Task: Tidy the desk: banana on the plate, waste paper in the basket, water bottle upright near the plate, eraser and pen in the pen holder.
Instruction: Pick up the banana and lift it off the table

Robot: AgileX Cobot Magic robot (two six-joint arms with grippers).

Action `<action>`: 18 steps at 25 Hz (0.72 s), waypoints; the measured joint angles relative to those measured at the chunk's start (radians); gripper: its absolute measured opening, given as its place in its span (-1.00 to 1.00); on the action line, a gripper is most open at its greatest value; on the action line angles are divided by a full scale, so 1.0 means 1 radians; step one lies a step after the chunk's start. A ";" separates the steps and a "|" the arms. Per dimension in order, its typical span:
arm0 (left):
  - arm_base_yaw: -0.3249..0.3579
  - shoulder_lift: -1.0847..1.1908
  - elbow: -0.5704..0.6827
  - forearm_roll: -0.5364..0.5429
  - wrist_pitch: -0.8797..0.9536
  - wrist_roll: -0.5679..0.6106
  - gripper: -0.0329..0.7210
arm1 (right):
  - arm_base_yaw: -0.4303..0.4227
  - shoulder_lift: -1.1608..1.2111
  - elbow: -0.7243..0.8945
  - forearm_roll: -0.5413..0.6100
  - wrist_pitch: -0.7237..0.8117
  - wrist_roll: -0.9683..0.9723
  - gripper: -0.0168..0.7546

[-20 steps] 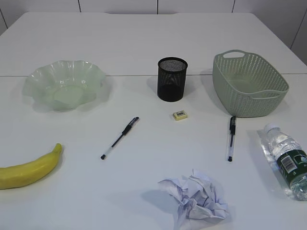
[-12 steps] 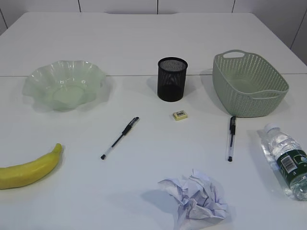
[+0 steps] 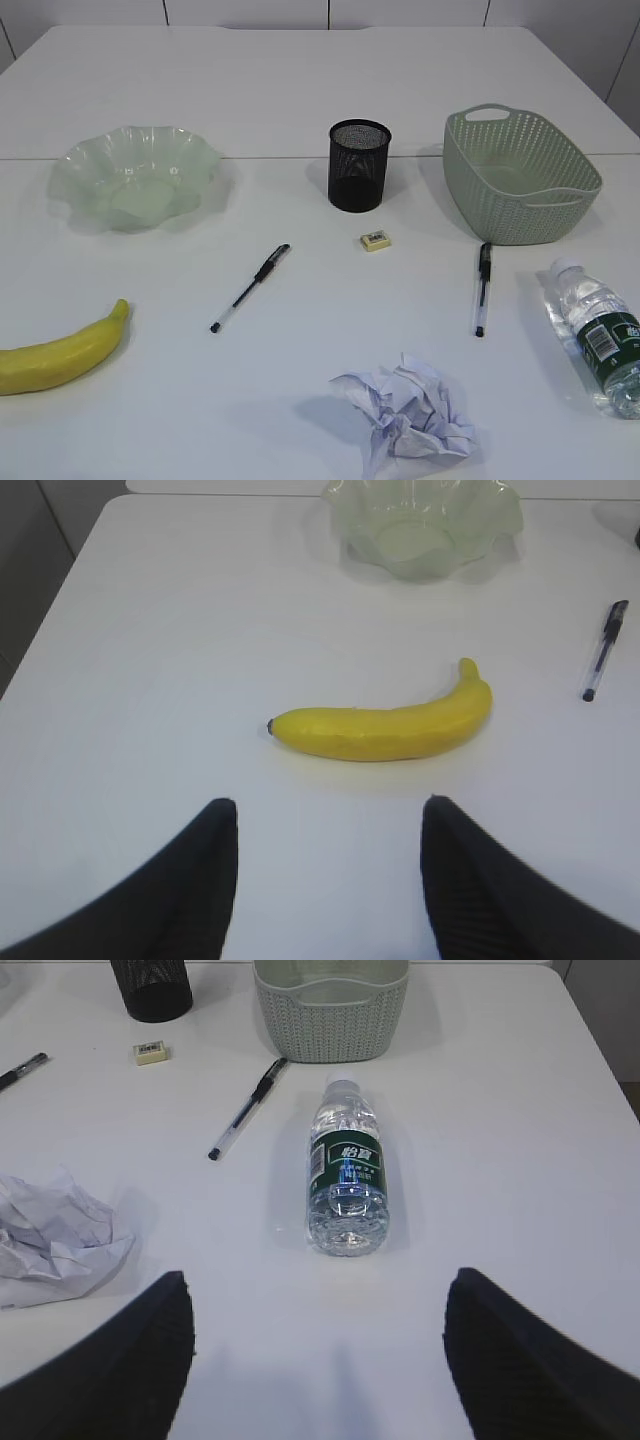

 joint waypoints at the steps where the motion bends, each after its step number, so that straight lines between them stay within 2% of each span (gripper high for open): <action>1: 0.000 0.000 0.000 0.000 0.000 0.000 0.21 | 0.000 0.000 0.000 0.000 0.000 0.000 0.57; 14: 0.000 0.000 0.000 0.000 -0.002 0.004 0.21 | 0.000 0.000 0.000 0.000 0.000 0.000 0.56; 18: 0.000 0.012 -0.036 0.000 -0.007 0.094 0.19 | 0.000 0.000 0.000 0.024 0.000 0.000 0.56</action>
